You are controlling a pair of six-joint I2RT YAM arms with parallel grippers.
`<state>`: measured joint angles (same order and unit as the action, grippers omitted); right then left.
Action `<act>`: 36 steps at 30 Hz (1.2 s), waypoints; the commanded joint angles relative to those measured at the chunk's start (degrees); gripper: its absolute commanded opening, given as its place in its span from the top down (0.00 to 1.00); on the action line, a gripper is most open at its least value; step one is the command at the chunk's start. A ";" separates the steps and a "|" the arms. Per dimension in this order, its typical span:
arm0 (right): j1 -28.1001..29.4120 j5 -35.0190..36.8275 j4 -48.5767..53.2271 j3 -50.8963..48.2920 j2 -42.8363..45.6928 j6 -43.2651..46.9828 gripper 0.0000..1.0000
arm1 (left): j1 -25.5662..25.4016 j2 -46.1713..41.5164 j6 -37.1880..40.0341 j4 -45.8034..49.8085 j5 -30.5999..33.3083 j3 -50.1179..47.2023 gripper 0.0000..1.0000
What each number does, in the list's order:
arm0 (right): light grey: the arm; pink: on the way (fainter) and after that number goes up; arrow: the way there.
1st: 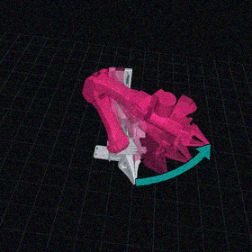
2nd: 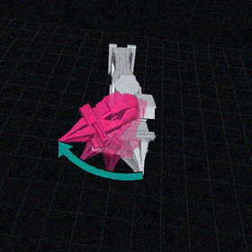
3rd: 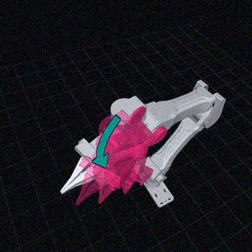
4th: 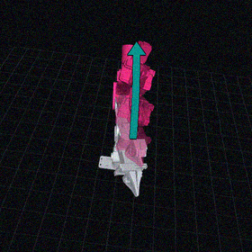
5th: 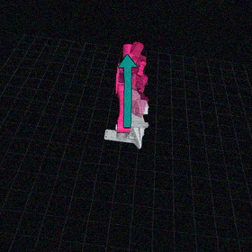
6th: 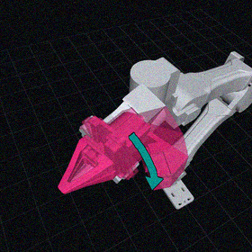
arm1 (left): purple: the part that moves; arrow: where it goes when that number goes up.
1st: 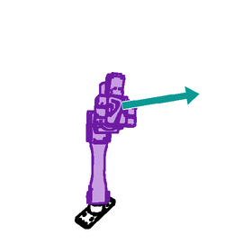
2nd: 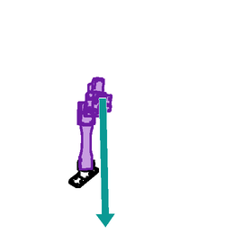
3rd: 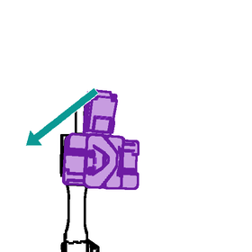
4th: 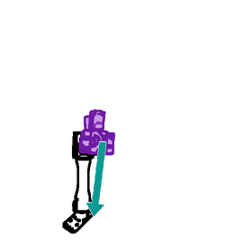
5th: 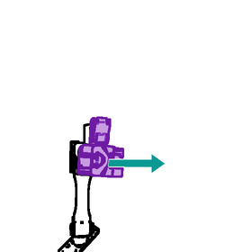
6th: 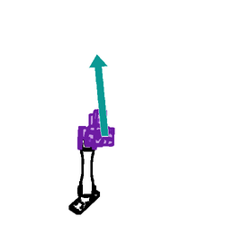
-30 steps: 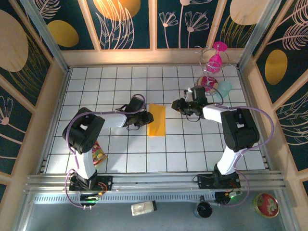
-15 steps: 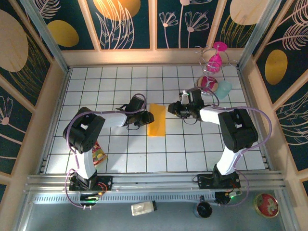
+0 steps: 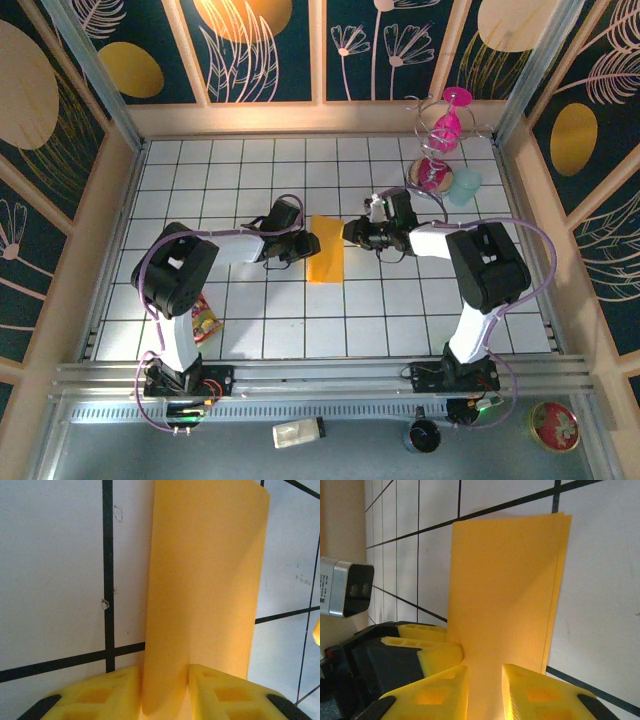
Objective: Fold a paper plane with a square sheet of paper (pick it up from the middle)
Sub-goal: First fold in half a square sheet of paper at the center of the table, then hold the square sheet of paper at the center of the table.
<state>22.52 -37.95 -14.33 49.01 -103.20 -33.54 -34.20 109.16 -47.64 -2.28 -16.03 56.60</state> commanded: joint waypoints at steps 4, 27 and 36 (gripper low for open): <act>0.81 -1.99 -2.02 -0.15 -1.45 -0.83 0.76 | -0.83 12.12 0.44 4.65 5.21 -3.47 0.67; 2.83 -2.56 -2.03 1.41 -3.93 -1.42 0.79 | -0.88 14.31 4.53 5.80 5.22 -2.26 0.65; 3.05 -2.65 -0.47 1.29 -5.74 -1.42 0.83 | -0.88 14.66 4.57 5.98 5.49 -2.24 0.65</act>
<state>25.23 -39.55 -15.18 49.56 -108.07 -34.87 -34.20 110.04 -45.84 0.64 -16.47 58.54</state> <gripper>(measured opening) 0.177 0.350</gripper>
